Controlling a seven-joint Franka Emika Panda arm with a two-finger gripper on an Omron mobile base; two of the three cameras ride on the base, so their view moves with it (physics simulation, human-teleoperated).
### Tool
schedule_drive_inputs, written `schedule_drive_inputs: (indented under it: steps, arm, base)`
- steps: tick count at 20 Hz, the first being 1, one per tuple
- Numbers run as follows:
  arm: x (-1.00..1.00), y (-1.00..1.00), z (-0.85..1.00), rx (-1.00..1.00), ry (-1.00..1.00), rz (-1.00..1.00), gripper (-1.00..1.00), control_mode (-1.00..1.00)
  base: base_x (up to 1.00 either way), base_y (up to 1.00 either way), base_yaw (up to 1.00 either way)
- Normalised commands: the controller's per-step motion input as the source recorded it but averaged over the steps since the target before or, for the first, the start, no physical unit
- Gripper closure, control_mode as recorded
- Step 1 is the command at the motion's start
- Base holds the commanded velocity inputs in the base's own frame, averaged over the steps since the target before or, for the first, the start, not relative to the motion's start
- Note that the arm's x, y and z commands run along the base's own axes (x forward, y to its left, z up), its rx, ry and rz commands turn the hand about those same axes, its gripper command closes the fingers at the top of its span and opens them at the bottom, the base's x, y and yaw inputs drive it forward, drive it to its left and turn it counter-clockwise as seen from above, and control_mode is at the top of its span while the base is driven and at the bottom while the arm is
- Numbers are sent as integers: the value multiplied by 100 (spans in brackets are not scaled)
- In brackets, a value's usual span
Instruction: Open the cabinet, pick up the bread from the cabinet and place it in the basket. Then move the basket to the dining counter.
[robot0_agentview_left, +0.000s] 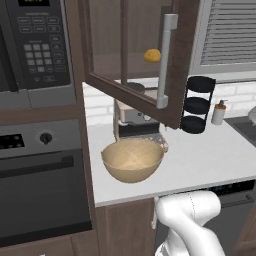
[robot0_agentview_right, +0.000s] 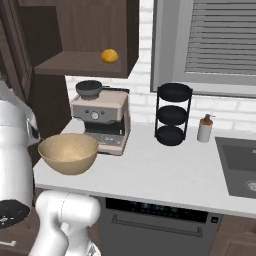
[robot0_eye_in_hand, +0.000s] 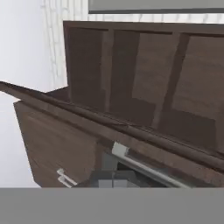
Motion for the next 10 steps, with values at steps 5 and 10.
schedule_drive_inputs:
  steps: [5, 10]
  arm:
    - [52, 11, -7, 17, 16, 56, 100, -100]
    - [63, 5, -21, 10, 1, 46, 100, -100]
  base:
    - [0, 0, 0]
    - [0, 0, 0]
